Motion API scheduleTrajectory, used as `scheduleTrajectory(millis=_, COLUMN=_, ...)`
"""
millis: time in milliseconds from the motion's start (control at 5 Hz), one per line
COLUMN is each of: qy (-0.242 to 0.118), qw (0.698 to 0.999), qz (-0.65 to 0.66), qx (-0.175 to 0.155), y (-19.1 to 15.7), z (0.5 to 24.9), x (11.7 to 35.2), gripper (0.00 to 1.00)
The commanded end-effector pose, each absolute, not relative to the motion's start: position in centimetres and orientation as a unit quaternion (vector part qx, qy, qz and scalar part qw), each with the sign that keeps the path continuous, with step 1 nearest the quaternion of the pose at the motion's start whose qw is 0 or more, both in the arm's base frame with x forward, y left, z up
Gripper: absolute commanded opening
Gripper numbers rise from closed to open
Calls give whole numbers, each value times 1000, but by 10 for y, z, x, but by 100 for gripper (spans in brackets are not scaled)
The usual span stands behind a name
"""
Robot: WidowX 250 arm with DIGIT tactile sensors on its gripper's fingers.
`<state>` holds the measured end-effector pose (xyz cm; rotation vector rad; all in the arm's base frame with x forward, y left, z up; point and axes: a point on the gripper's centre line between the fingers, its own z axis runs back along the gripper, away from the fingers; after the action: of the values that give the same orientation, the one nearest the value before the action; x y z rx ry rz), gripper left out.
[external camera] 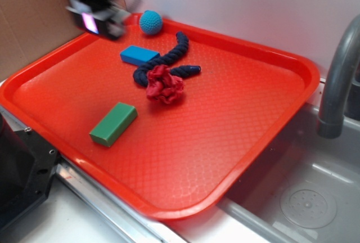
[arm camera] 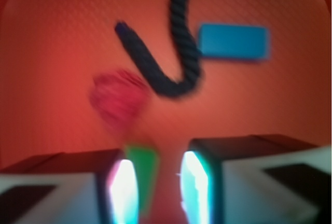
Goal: Grab the red paper.
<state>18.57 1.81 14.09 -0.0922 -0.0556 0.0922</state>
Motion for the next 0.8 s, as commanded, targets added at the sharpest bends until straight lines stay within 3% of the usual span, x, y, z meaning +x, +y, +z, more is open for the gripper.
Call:
scheduleTrajectory(millis=0, qy=-54, qw=996, qz=75, qx=12, y=49, z=251, x=179, gripper=0)
scheduleTrajectory(millis=200, qy=-40, qw=997, qz=65, qx=23, y=38, z=236, x=188, gripper=0)
scheduleTrajectory(millis=400, qy=-41, qw=991, qz=130, qx=11, y=26, z=199, x=196, gripper=75)
scheduleTrajectory(millis=600, qy=-53, qw=973, qz=214, qx=63, y=0, z=151, x=210, gripper=100)
